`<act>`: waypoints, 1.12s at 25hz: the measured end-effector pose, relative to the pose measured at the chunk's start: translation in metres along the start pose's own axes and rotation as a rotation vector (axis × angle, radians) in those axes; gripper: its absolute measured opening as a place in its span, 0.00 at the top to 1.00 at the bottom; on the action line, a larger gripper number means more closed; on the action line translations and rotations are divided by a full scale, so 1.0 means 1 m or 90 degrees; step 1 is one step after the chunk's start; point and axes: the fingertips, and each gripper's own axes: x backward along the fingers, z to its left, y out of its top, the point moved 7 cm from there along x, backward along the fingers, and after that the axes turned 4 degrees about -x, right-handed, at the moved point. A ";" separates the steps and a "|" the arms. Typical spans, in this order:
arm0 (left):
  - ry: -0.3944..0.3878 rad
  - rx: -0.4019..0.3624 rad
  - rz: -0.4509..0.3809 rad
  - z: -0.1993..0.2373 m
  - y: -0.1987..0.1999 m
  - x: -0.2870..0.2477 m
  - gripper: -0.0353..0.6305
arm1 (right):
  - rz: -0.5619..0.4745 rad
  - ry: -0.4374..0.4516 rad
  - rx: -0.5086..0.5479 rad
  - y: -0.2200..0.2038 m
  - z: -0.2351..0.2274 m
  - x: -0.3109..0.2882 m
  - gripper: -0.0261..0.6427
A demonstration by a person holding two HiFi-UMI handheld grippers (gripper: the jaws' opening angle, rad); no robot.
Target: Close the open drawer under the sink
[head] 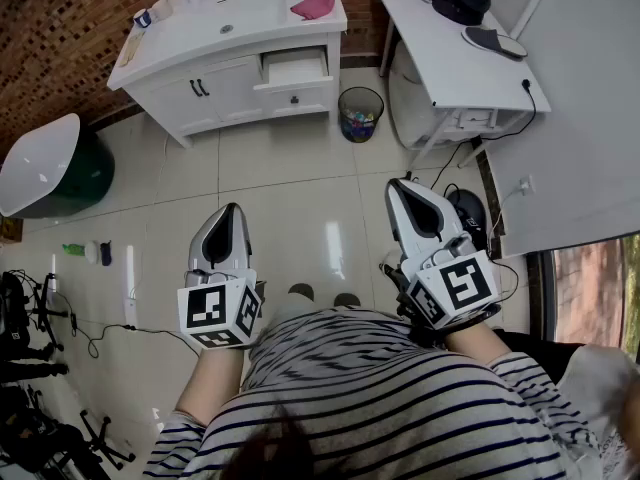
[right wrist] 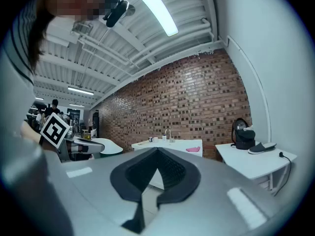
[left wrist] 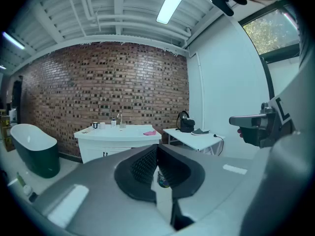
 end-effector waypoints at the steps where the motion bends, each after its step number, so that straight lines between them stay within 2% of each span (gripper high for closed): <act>1: 0.001 0.002 0.002 -0.001 -0.001 0.000 0.92 | 0.001 -0.001 -0.005 -0.001 -0.003 0.001 0.97; 8: 0.000 0.009 -0.003 0.007 -0.009 -0.024 0.92 | -0.005 -0.005 -0.019 -0.004 -0.019 -0.014 0.97; 14: -0.019 0.014 -0.007 0.023 -0.018 -0.076 0.92 | -0.005 -0.018 -0.014 -0.010 -0.044 -0.050 0.97; 21: -0.040 0.019 0.013 0.071 -0.009 -0.169 0.92 | 0.007 -0.033 -0.024 -0.004 -0.071 -0.142 0.97; 24: -0.052 0.028 0.034 0.098 -0.007 -0.216 0.92 | 0.031 -0.047 -0.049 -0.007 -0.083 -0.194 0.97; 28: -0.073 0.038 0.056 0.137 -0.003 -0.275 0.92 | 0.070 -0.055 -0.041 -0.009 -0.094 -0.264 0.97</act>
